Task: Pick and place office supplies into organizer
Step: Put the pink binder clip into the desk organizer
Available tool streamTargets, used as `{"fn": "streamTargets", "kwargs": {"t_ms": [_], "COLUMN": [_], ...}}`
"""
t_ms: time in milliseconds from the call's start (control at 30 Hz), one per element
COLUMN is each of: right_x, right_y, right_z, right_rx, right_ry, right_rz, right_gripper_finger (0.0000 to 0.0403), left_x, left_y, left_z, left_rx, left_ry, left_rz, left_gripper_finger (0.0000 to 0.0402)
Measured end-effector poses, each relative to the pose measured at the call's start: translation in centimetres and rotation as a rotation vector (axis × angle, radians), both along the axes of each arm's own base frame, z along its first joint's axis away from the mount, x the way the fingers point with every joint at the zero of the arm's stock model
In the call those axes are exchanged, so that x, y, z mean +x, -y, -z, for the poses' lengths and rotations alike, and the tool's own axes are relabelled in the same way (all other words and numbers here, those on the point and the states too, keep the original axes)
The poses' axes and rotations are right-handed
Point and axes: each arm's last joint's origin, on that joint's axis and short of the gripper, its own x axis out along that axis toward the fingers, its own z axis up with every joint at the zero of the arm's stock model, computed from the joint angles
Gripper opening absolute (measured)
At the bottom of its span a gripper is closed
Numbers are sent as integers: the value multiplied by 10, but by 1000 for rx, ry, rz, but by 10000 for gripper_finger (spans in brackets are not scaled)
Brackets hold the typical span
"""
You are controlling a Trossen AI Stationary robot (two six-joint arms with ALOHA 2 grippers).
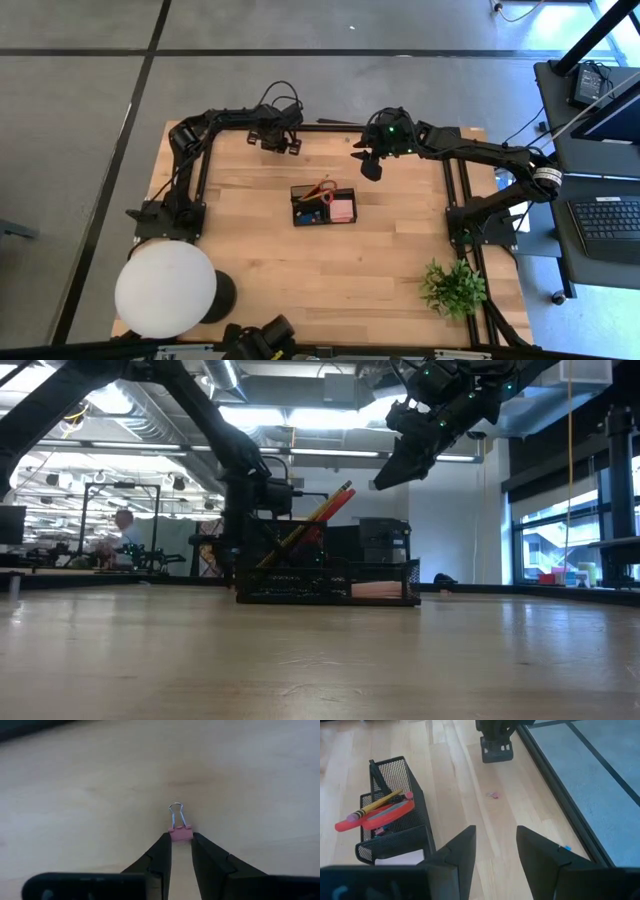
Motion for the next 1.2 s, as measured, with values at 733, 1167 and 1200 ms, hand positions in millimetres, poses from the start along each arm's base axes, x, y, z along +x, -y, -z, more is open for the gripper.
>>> {"fn": "streamTargets", "kwargs": {"t_ms": [733, 1167, 1200], "right_x": [-1, -1, -1], "right_y": [0, 0, 0], "right_z": [1, 1, 1], "right_rx": [6, 6, 6], "right_ry": [-12, -11, -11], "right_rz": [1, 0, 0], "right_gripper_finger": [145, 145, 145], "left_x": [-16, -6, -2], "left_y": [60, 190, 199], "left_z": [-138, -212, -212], "left_rx": [146, 312, 311], "left_ry": [296, 539, 548], "left_rz": [331, 858, 900], "left_gripper_finger": [62, 64, 64]}}
